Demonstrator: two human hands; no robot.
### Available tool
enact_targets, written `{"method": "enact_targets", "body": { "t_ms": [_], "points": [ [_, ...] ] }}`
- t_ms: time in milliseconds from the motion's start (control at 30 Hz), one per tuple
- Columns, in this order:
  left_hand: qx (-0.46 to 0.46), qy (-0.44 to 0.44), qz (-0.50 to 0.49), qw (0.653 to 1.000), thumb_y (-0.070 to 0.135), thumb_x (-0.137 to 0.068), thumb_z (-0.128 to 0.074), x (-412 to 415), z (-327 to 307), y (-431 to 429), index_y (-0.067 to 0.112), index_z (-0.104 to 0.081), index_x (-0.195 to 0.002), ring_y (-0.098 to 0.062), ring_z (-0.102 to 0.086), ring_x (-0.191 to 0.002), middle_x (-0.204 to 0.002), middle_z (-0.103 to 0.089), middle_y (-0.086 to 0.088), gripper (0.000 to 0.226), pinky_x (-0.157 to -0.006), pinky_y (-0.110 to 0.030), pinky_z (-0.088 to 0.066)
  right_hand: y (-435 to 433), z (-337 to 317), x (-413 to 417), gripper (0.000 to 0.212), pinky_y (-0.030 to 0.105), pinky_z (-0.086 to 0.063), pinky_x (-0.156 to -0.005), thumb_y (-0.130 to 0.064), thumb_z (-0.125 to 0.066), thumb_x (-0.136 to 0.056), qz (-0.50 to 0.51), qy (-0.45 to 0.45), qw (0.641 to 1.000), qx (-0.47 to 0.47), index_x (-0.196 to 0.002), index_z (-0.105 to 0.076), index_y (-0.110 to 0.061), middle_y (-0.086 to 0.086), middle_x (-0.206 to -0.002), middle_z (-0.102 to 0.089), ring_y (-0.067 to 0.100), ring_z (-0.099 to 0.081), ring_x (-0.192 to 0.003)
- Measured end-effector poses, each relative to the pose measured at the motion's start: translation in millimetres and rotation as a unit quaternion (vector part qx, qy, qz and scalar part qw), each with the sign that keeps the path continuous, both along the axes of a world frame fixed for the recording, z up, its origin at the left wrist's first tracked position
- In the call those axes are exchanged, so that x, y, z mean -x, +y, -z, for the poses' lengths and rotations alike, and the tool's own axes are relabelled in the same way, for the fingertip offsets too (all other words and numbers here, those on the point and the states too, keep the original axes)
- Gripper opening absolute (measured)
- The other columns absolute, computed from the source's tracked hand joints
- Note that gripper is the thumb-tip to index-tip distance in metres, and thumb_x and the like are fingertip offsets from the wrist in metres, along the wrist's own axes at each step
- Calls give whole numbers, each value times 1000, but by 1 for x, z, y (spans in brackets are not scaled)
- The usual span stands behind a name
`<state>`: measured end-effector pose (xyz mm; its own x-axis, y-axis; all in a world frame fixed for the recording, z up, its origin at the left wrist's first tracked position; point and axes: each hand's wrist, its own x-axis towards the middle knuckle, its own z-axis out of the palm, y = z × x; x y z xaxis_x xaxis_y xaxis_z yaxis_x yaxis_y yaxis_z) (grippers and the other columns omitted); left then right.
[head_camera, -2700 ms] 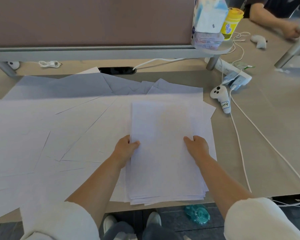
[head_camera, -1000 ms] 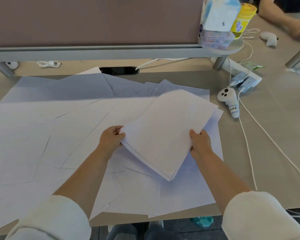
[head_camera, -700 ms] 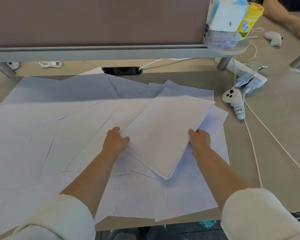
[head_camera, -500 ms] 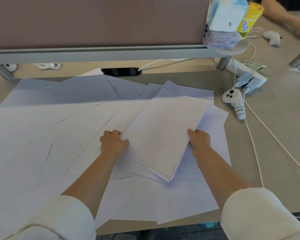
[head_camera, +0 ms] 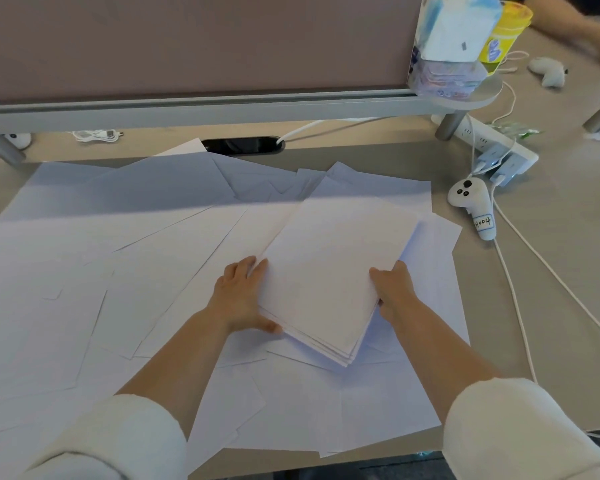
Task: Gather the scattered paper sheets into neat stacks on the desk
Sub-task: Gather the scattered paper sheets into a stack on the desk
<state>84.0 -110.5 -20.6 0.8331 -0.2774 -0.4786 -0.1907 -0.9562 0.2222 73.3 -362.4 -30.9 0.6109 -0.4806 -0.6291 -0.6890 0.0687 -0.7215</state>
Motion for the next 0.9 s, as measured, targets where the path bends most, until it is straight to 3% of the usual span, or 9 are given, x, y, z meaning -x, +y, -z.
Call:
{"method": "enact_targets", "body": {
  "t_ms": [133,267,367,500,600,767,900],
  "points": [
    [7,14,20,1000,60,-59,-77,-2,1,-3,22,9,-150,-27,12,-146,-158,15,-4,130,-119,-42,-4,-4,-6,2,31,36,-48,-81,-2,-47,-92,19,-75,997,21,-122,-49,-9,11,-111,-58,25,-53,-89],
    [52,15,-6,999,56,-60,-79,-5,2,-9,23,8,-150,-25,12,-146,-158,15,-4,129,-119,-40,-4,-16,-6,4,32,41,-48,-93,-3,-49,-93,25,-85,996,-13,-125,-50,-9,5,-107,-56,27,-55,-98],
    [80,9,-24,996,53,-60,-79,-5,2,-13,23,6,-150,-24,8,-146,-159,10,-4,127,-119,-41,-8,-21,-6,4,32,38,-47,-88,-4,-48,-94,32,-87,996,-17,-126,-50,-9,6,-110,-56,26,-54,-97],
    [159,-5,-58,986,44,-63,-82,-5,-6,-20,22,-6,-150,-22,-16,-142,-155,-14,0,118,-114,-40,-25,-23,-11,4,32,38,-47,-89,-8,-45,-96,47,-114,992,-33,-128,-48,-10,3,-110,-55,25,-53,-99],
    [163,8,-53,985,41,-60,-83,-7,-10,-29,26,-7,-150,-23,-36,-132,-147,-20,1,118,-106,-38,-37,-28,-12,2,29,42,-48,-93,-21,-51,-95,45,-99,994,-33,-123,-48,-12,3,-110,-57,26,-56,-100],
    [95,25,-29,995,49,-61,-81,-5,-7,-43,24,-3,-150,-29,-43,-126,-148,-13,-1,121,-103,-38,-40,-34,-6,10,51,35,-45,-86,-27,-56,-91,-6,-52,998,28,-137,-40,-12,9,-133,-54,27,-54,-112],
    [83,-3,-36,996,51,-63,-80,-4,-8,-53,18,-10,-149,-32,-45,-124,-147,-18,-5,116,-99,-38,-41,-38,-9,15,80,40,-30,-110,-35,-59,-91,-59,-26,995,76,-151,-12,-11,9,-156,-22,29,-28,-141]
  ]
}}
